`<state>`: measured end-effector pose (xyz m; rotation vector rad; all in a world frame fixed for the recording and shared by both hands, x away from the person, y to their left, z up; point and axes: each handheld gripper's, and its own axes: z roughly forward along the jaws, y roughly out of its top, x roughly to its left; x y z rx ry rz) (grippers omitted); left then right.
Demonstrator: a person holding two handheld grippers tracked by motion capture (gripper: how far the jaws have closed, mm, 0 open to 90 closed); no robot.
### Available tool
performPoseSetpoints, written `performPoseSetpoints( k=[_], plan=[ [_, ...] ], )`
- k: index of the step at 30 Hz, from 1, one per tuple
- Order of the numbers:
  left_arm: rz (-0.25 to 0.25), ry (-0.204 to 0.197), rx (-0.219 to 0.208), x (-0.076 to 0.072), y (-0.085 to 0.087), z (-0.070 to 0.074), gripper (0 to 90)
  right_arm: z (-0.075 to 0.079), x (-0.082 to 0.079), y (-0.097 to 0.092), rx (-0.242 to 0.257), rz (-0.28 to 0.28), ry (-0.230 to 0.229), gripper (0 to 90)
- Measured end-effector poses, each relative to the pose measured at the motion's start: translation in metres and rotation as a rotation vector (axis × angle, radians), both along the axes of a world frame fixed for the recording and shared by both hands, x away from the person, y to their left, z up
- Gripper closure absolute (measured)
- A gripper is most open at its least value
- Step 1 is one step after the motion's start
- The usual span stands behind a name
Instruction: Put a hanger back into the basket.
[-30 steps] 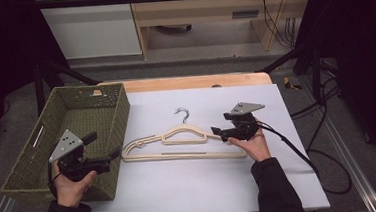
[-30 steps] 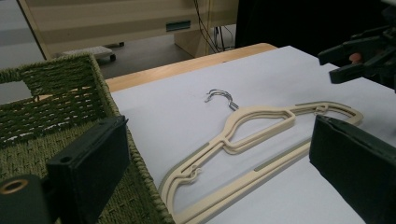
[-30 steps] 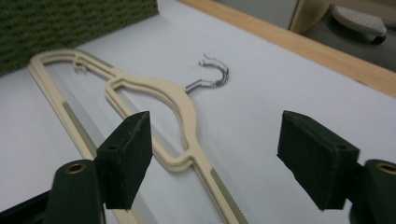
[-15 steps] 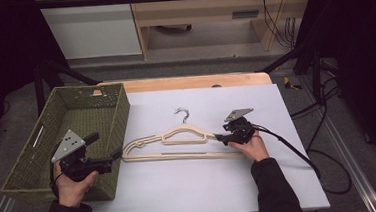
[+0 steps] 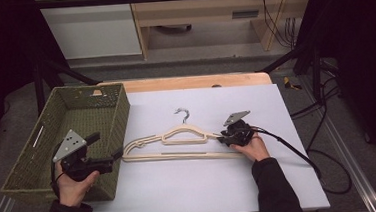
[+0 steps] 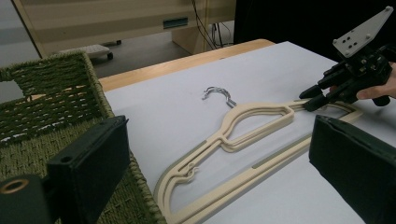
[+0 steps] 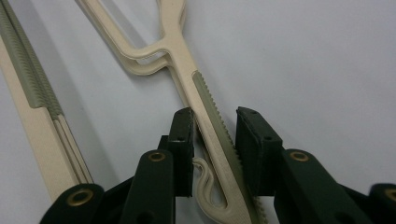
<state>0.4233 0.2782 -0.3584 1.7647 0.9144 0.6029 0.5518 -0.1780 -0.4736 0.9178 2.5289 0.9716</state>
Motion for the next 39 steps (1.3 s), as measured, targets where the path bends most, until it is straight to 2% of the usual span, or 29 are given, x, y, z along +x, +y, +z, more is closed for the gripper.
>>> performPoseSetpoints(
  k=[2,8,9,17,22,25,28,31,35,37,38,39],
  plan=[
    [0.000,0.000,0.000,0.000,0.000,0.000,5.2,0.001,0.000,-0.001,-0.016,0.019,-0.013,68.8],
    [0.001,-0.001,0.000,0.000,0.000,0.000,5.3,0.004,-0.002,-0.003,-0.017,0.039,-0.008,69.5],
    [0.001,-0.001,0.000,0.000,0.000,0.000,5.3,0.005,-0.003,-0.003,-0.019,0.029,-0.009,69.6],
    [0.004,-0.002,-0.005,-0.001,-0.001,0.000,5.4,0.013,-0.005,-0.007,0.001,0.046,-0.038,72.3],
    [0.003,-0.001,0.002,-0.001,-0.001,0.000,5.4,0.012,-0.007,-0.006,-0.016,0.058,-0.017,72.4],
    [0.005,-0.004,-0.005,-0.001,-0.001,0.000,5.4,0.015,-0.011,-0.006,-0.010,0.059,-0.010,72.3],
    [0.007,-0.005,-0.005,-0.001,-0.001,0.001,5.5,0.017,-0.017,-0.005,0.001,0.062,0.018,71.9],
    [0.007,-0.004,-0.003,-0.001,-0.001,0.001,5.6,0.014,-0.024,-0.002,-0.009,0.043,0.058,71.6],
    [0.000,-0.005,0.006,-0.002,-0.003,0.001,5.6,0.007,-0.028,0.003,-0.025,0.031,0.084,71.1],
    [0.000,-0.004,0.006,-0.002,-0.003,0.000,5.7,0.005,-0.029,0.005,-0.012,0.028,0.094,70.7],
    [-0.001,-0.003,0.007,-0.001,-0.003,0.000,5.7,0.004,-0.028,0.004,-0.013,0.039,0.082,70.3],
    [0.000,-0.001,0.007,-0.001,-0.003,0.000,5.7,0.005,-0.029,0.005,-0.002,0.011,0.101,69.7]
  ],
)
